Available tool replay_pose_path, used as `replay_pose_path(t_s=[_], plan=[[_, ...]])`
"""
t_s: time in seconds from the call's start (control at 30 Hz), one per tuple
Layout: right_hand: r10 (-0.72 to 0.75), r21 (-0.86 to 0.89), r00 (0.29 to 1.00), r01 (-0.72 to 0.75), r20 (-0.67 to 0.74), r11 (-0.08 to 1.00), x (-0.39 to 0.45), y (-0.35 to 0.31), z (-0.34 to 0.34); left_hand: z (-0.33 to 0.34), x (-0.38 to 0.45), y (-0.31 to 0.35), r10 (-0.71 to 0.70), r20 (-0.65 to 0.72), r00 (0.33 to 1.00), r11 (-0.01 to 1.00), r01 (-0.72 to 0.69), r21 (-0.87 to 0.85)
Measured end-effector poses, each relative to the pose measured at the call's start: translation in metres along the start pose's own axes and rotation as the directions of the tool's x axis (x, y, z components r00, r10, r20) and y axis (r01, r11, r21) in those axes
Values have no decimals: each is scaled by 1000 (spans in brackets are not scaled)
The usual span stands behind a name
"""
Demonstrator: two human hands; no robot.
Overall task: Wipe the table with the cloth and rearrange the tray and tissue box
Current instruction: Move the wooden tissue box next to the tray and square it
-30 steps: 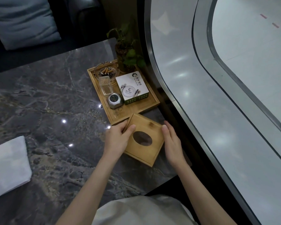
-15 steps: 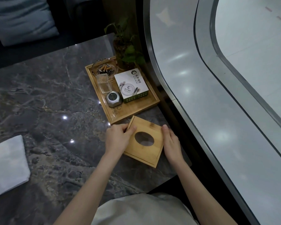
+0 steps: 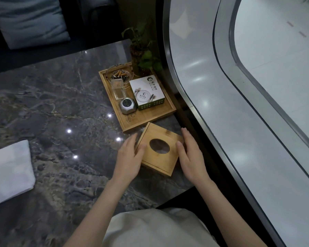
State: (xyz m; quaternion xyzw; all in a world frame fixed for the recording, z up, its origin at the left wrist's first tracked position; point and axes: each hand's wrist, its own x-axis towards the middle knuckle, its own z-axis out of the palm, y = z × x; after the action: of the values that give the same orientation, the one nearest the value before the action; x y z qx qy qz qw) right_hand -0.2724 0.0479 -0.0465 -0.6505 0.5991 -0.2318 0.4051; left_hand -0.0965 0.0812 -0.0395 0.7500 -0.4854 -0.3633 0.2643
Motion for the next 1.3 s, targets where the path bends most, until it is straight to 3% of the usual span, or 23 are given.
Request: replay_pose_path(t_s=[0.1,0.23,0.4,0.6,0.77,1.3], plan=[[-117,-241,991,128,62,962,-18,14,8,8,-22,-11,-52,-39,998,998,50,-46],[-126,-441,979,185,159,878,-39,29,18,18,-40,-21,-181,8,983,962,179,-205],[-143,-472,980,191,135,861,-46,32,22,24,-41,-18,-305,102,947,840,318,-439],[-165,-527,977,214,139,823,-41,28,24,24,-27,-14,-329,81,941,817,327,-475],[-181,-462,971,235,159,855,-36,27,27,18,-7,-13,-349,115,930,783,357,-509],[-130,-528,991,133,43,839,-13,25,26,21,46,7,-229,146,962,865,271,-422]])
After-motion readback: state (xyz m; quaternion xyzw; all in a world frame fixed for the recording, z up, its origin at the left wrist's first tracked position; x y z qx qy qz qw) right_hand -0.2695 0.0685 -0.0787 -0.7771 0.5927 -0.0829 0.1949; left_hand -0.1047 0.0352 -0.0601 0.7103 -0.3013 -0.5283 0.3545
